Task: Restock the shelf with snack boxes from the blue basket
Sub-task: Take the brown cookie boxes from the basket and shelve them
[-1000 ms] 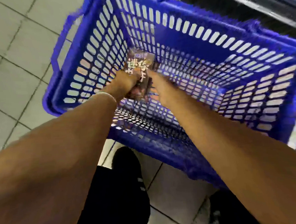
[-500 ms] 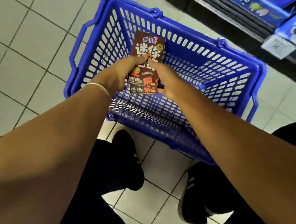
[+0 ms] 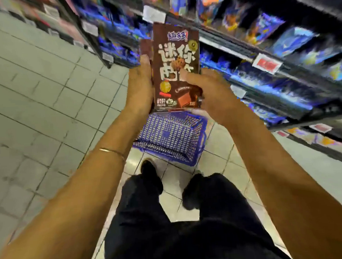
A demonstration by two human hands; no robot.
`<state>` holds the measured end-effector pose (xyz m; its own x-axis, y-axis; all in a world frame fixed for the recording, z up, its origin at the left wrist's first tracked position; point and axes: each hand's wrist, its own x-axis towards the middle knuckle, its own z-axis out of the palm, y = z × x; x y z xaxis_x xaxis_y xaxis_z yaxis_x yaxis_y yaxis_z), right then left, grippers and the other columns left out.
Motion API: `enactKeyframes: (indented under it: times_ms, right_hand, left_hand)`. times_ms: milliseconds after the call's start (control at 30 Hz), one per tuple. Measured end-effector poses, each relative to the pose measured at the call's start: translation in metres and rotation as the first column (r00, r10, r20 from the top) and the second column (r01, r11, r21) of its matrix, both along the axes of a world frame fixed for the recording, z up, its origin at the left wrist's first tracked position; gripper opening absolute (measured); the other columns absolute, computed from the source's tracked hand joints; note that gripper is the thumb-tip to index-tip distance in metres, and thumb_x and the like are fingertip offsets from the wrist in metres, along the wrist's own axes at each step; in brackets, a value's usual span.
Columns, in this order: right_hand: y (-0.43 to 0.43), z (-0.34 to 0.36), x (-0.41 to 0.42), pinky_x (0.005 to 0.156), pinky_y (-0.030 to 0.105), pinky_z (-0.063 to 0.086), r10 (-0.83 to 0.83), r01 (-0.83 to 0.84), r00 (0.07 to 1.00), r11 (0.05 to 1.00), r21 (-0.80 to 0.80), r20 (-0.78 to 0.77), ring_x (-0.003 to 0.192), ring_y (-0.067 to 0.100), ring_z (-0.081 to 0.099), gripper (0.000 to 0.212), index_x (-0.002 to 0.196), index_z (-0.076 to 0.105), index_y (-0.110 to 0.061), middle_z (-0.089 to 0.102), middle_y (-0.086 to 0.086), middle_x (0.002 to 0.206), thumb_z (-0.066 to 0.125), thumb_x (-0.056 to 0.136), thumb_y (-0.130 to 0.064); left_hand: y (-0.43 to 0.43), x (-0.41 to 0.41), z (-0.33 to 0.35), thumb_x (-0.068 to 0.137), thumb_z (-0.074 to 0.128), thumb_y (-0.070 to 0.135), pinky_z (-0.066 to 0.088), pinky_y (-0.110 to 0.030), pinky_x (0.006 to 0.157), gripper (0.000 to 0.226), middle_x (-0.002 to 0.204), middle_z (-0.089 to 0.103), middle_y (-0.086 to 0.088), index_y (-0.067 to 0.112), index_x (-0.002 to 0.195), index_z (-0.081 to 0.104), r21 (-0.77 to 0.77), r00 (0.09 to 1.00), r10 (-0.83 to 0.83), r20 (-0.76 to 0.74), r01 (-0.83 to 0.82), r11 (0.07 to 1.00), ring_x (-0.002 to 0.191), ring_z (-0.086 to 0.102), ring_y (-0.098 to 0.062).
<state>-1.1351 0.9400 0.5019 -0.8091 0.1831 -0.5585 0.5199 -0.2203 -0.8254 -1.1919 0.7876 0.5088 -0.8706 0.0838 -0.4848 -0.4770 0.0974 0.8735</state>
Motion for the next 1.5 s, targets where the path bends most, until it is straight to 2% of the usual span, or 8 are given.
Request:
enactKeyframes:
  times_ms: [200,433,600,700,800,1033,1333,1500]
  right_hand:
    - [0.057,0.137,0.024,0.068,0.034,0.060,-0.083,0.102,0.968,0.993,0.066,-0.238,0.082,0.018,0.077,0.014,0.098,0.072,-0.018,0.080,-0.001,0.092,0.076,0.088,-0.027]
    - [0.116,0.236,0.067,0.068,0.029,0.058,-0.146,0.218,0.882,0.970,0.111,-0.449,0.081,0.017,0.076,0.010,0.099,0.071,-0.017,0.079,-0.002,0.090,0.070,0.094,-0.027]
    - [0.144,0.291,0.091,0.090,0.050,0.060,-0.209,0.353,0.801,0.922,0.160,-0.561,0.095,0.026,0.076,0.028,0.112,0.071,-0.011,0.079,0.006,0.102,0.074,0.090,-0.029]
    - [0.157,0.324,0.101,0.080,0.038,0.061,-0.262,0.436,0.730,0.890,0.136,-0.631,0.089,0.020,0.076,0.031,0.111,0.071,-0.011,0.079,0.004,0.100,0.075,0.084,-0.027]
    - [0.165,0.355,0.106,0.070,0.029,0.059,-0.268,0.482,0.681,0.865,0.142,-0.681,0.088,0.016,0.077,0.030,0.108,0.069,-0.016,0.079,0.001,0.099,0.075,0.083,-0.031]
    - [0.184,0.412,0.110,0.090,0.049,0.060,-0.343,0.670,0.549,0.726,0.156,-0.762,0.097,0.025,0.076,0.038,0.114,0.068,-0.012,0.077,0.007,0.107,0.075,0.083,-0.032]
    - [0.243,0.477,0.122,0.066,0.023,0.059,-0.257,0.713,0.498,0.665,0.223,-0.828,0.092,0.013,0.076,0.027,0.119,0.067,-0.009,0.079,0.000,0.104,0.069,0.095,-0.022]
    - [0.310,0.486,0.129,0.063,0.018,0.057,-0.333,0.852,0.421,0.464,0.242,-0.844,0.085,0.006,0.075,0.023,0.114,0.066,-0.014,0.077,-0.003,0.102,0.068,0.097,-0.029]
  left_hand:
    - [0.068,0.009,0.133,0.114,0.043,0.036,0.061,-0.033,0.080,0.049,0.105,0.079,-0.020,-0.004,0.112,0.073,-0.107,0.975,-0.076,-0.211,0.054,0.993,0.090,0.075,-0.024]
    - [0.137,0.040,0.239,0.114,0.042,0.032,0.060,-0.054,0.093,0.052,0.119,0.072,-0.032,-0.014,0.123,0.064,-0.013,0.899,-0.151,-0.411,0.160,0.987,0.107,0.073,-0.043]
    - [0.173,0.054,0.285,0.113,0.046,0.038,0.059,-0.027,0.066,0.053,0.108,0.078,-0.022,-0.009,0.119,0.069,0.118,0.845,-0.161,-0.510,0.254,0.960,0.081,0.076,-0.016]
    - [0.191,0.051,0.316,0.112,0.050,0.037,0.063,-0.052,0.088,0.047,0.116,0.073,-0.029,-0.007,0.116,0.067,0.165,0.787,-0.242,-0.567,0.397,0.903,0.096,0.076,-0.028]
    - [0.206,0.045,0.354,0.111,0.052,0.035,0.063,-0.039,0.073,0.044,0.112,0.078,-0.022,-0.005,0.121,0.069,0.199,0.740,-0.250,-0.624,0.460,0.865,0.093,0.078,-0.032]
    - [0.246,0.038,0.416,0.111,0.052,0.040,0.065,-0.044,0.075,0.042,0.104,0.081,-0.013,0.006,0.107,0.076,0.260,0.653,-0.325,-0.684,0.634,0.729,0.093,0.080,-0.031]
    - [0.307,0.026,0.480,0.111,0.050,0.041,0.066,-0.041,0.079,0.037,0.101,0.082,-0.007,0.010,0.110,0.071,0.256,0.574,-0.286,-0.768,0.684,0.683,0.091,0.081,-0.024]
    - [0.332,0.010,0.491,0.112,0.049,0.040,0.065,-0.036,0.073,0.037,0.100,0.082,-0.007,0.009,0.106,0.068,0.186,0.539,-0.274,-0.796,0.649,0.738,0.089,0.080,-0.021]
